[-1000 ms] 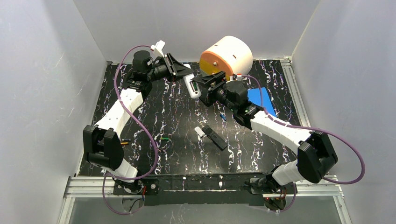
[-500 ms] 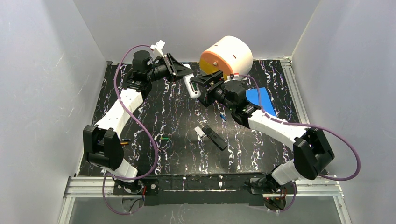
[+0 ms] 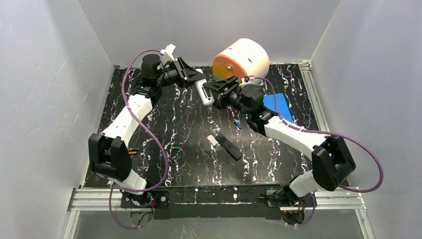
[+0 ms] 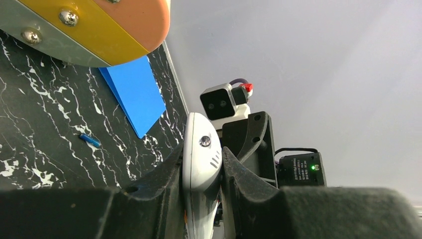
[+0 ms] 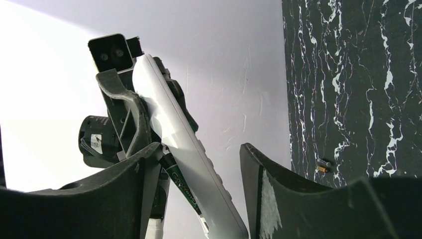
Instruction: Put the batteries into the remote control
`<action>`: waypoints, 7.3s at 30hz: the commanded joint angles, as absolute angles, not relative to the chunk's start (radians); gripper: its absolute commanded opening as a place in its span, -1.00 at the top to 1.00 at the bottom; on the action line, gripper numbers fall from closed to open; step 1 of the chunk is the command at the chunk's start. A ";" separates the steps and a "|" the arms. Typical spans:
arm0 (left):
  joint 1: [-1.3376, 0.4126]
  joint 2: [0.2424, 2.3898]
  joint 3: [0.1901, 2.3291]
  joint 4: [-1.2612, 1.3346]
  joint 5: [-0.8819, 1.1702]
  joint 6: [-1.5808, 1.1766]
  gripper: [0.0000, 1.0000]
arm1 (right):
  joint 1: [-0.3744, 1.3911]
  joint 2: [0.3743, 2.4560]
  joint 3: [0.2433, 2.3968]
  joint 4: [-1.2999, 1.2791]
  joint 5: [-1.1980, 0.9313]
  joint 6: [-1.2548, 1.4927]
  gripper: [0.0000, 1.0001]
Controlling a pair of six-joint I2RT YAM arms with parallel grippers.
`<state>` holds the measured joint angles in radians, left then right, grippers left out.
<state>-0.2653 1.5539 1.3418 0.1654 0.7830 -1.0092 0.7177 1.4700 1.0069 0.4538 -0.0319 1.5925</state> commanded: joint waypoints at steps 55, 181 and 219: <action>-0.239 1.346 1.184 0.206 0.928 -0.683 1.00 | 0.520 1.389 1.102 -0.297 0.078 0.198 -0.43; -0.215 1.070 1.018 0.036 0.759 -0.610 1.00 | 0.621 1.979 1.420 -0.925 0.346 1.584 0.00; -0.215 1.076 1.009 0.024 0.757 -0.609 1.00 | 0.673 1.963 1.327 -0.846 0.225 1.376 0.23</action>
